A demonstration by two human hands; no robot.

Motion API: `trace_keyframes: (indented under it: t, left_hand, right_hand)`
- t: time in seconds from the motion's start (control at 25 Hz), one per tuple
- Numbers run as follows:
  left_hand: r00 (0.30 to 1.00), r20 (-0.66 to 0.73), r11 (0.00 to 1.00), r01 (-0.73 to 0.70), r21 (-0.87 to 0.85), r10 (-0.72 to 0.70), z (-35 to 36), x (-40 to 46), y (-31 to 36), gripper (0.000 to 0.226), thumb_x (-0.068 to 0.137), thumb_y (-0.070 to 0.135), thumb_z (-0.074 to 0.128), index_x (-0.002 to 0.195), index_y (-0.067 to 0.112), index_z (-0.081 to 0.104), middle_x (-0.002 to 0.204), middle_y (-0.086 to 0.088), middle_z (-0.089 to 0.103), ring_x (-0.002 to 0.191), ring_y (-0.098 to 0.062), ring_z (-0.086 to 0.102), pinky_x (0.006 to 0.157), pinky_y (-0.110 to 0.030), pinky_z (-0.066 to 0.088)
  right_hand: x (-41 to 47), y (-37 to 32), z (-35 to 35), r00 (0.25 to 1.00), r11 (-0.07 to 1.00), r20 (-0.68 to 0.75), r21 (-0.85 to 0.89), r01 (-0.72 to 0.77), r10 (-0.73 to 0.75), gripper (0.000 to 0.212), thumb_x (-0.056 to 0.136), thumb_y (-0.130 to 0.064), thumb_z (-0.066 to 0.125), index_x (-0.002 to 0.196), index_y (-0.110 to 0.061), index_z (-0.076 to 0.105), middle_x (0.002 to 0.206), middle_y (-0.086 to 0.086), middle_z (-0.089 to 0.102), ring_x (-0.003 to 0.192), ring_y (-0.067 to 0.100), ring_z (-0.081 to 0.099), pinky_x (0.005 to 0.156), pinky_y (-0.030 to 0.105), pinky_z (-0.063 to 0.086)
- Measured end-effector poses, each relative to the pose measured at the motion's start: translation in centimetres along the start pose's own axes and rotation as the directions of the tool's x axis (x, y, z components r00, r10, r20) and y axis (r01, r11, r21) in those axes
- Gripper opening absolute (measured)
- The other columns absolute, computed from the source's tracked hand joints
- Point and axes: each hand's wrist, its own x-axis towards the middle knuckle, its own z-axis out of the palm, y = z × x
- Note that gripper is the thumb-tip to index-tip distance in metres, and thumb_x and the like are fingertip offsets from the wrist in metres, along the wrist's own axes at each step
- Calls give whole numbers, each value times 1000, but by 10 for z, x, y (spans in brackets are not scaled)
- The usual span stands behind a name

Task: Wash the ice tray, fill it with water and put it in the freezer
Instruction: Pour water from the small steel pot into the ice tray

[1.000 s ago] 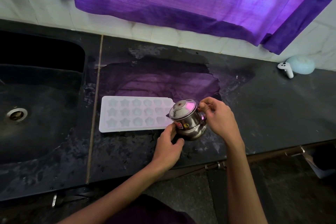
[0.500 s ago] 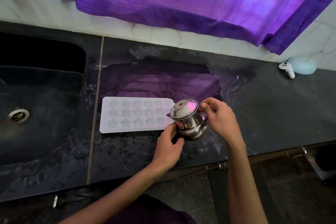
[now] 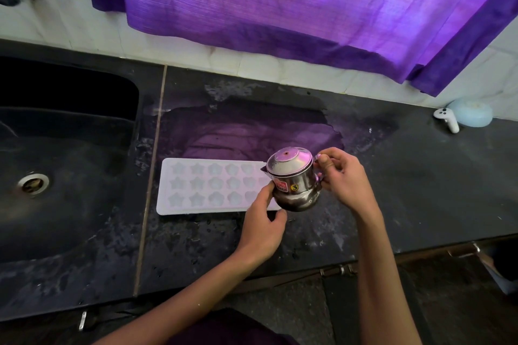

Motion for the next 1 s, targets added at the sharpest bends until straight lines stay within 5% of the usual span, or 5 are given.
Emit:
trace_keyframes:
  t: [0.52, 1.0]
  left_hand:
    - [999, 18, 999, 39, -19, -39, -6, 29, 2, 57, 89, -2, 50, 141, 18, 40, 126, 17, 46, 123, 3, 40, 101, -15, 30]
    - [993, 49, 991, 112, -75, -109, -5, 42, -1, 54, 90, -2, 51, 139, 18, 42, 126, 17, 46, 120, 4, 41, 102, -17, 32]
  right_hand:
    - [31, -15, 11, 1000, 988, 8, -151, 13, -12, 21, 94, -28, 54, 74, -33, 59, 76, -13, 69, 75, 12, 65, 82, 49, 54]
    - [44, -19, 17, 1000, 943, 8, -331, 30, -29, 15, 94, -33, 53, 80, -32, 60, 75, -14, 66, 77, 12, 64, 77, 31, 44]
